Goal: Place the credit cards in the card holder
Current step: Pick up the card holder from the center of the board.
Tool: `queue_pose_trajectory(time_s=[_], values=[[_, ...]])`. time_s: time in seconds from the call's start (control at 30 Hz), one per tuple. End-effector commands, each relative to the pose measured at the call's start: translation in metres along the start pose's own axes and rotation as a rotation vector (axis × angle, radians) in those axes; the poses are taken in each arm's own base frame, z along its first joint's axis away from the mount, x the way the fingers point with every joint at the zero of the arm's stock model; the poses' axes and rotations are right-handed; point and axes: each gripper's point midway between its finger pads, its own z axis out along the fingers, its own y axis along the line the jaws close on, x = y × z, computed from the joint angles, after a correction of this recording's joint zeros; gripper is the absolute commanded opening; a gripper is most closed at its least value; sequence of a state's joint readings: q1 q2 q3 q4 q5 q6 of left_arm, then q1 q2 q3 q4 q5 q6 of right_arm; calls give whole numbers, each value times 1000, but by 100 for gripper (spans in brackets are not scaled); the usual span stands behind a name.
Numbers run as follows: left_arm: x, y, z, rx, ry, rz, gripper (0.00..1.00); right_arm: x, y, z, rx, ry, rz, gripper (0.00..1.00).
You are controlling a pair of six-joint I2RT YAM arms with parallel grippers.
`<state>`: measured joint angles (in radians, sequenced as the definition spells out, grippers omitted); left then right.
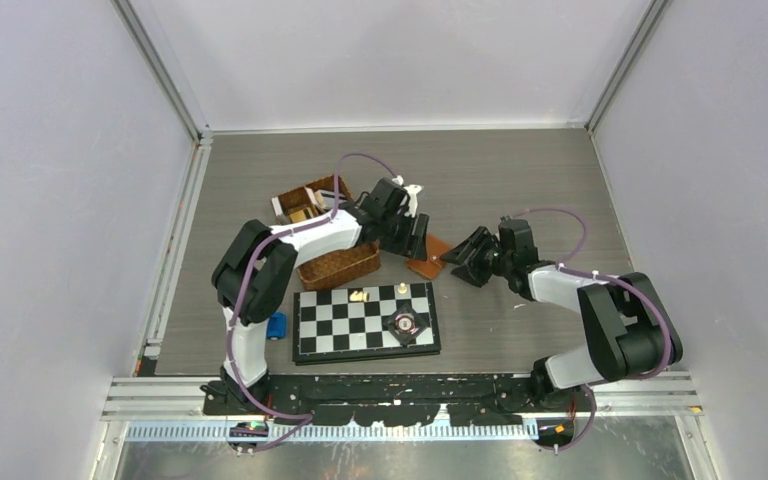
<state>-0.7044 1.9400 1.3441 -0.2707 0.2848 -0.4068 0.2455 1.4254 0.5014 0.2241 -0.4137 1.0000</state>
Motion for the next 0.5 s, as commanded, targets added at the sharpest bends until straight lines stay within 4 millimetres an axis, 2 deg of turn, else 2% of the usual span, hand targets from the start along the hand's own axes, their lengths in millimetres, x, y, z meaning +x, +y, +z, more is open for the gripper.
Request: queue_pose_trajectory(time_s=[0.0, 0.33, 0.4, 0.47], values=[[1, 10, 5, -31, 2, -11, 60, -6, -6, 9, 17, -69, 57, 57], [14, 29, 16, -95, 25, -4, 46, 8, -12, 33, 1, -46, 120, 55], [18, 28, 18, -83, 41, -11, 38, 10, -13, 38, -2, -45, 120, 55], [20, 30, 19, -89, 40, -12, 34, 12, -15, 43, -10, -44, 128, 54]])
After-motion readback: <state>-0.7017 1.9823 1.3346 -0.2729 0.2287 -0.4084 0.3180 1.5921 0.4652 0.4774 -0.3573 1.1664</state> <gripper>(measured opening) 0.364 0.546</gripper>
